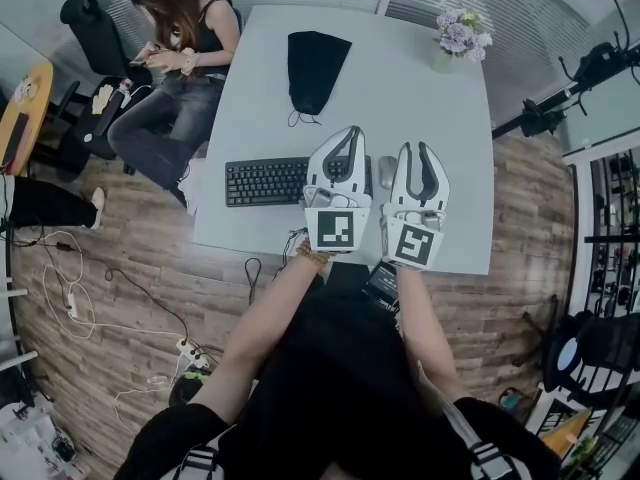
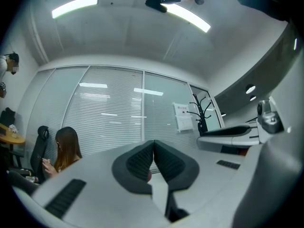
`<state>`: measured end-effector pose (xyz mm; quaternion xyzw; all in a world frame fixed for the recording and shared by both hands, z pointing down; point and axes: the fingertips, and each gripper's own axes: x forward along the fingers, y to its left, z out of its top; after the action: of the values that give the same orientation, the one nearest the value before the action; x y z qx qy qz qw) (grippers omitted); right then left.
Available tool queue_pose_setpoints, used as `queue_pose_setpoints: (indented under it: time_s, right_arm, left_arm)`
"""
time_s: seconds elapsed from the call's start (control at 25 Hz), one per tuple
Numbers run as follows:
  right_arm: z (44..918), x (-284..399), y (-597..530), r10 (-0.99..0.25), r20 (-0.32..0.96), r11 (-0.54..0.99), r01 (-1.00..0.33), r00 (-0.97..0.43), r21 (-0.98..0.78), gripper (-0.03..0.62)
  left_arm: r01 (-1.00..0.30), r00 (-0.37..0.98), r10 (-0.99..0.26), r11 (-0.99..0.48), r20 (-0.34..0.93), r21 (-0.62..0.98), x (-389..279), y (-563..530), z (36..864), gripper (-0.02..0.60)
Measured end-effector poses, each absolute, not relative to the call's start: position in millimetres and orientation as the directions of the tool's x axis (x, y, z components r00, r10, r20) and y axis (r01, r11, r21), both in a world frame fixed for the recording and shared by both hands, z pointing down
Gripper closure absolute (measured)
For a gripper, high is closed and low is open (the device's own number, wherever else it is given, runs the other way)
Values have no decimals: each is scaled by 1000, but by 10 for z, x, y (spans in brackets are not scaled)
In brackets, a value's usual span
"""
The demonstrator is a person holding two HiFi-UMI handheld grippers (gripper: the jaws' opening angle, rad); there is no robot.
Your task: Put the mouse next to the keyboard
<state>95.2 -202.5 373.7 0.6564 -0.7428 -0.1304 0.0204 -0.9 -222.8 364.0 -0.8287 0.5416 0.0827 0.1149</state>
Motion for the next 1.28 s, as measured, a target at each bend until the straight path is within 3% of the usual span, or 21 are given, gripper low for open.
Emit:
queue_pose_setpoints:
  time_s: [0.72, 1.28]
  right_arm:
    - [3891, 896, -1973, -981, -113, 126, -963, -156, 239, 592]
    - [3992, 920, -1975, -983, -70, 149, -959, -171, 241, 595]
  left_arm:
    - [-912, 410, -891, -400, -195, -87, 17, -2165, 3880, 569]
    - [-914, 405, -901, -403, -155, -49, -2, -2133, 4036, 569]
